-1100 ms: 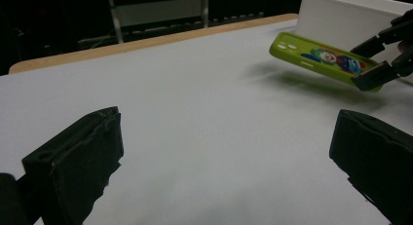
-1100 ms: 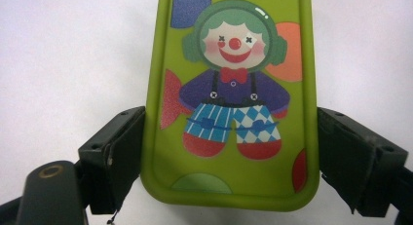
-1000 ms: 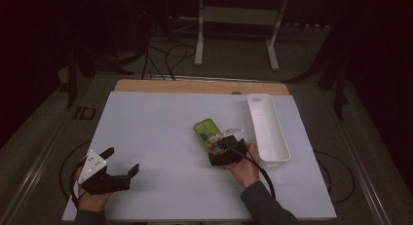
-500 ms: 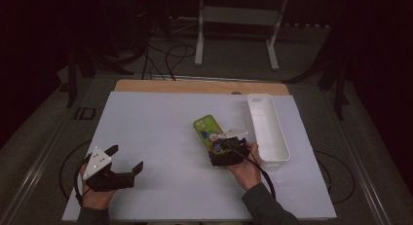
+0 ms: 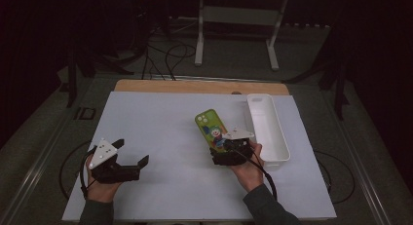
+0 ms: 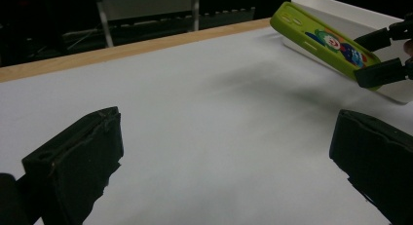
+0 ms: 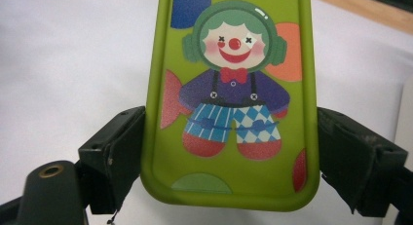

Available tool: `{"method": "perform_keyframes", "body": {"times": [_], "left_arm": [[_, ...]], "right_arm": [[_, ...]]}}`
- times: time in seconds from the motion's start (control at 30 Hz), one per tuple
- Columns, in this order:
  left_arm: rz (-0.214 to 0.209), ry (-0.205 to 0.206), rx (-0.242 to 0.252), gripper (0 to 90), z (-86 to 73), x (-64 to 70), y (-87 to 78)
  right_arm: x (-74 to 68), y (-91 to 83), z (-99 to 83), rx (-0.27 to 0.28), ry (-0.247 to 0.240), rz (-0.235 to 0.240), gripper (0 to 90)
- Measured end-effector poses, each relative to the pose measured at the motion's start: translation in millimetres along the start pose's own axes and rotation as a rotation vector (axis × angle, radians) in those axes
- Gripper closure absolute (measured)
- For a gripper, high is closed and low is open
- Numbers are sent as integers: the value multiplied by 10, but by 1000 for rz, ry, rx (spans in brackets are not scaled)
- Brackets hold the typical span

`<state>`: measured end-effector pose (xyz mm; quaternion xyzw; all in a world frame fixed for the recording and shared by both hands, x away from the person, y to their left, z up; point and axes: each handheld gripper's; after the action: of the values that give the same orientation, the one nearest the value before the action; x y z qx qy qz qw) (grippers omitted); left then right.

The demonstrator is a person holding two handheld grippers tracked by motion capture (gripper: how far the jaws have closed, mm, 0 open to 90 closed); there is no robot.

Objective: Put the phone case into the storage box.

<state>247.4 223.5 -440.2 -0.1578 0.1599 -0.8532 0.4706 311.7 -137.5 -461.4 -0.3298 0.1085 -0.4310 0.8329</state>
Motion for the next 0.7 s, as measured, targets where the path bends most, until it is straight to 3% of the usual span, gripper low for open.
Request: {"method": "perform_keyframes", "body": {"times": [0.5,0.7], "left_arm": [[-14,-5,-18,0,260,54,146],[-19,-6,-53,0,338,73,223]], "right_arm": [[-3,-50,20,47,12,-2,156],[5,-80,27,69,16,-2,156]]}}
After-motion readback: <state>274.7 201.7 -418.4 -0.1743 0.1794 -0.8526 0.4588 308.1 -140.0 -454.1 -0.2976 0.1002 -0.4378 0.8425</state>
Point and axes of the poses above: each handheld gripper's, and its own axes: y roughly forward along the jaws, z roughly out of its top, x roughly to its right, and after that the axes turned 4 degrees about -y, right-handed
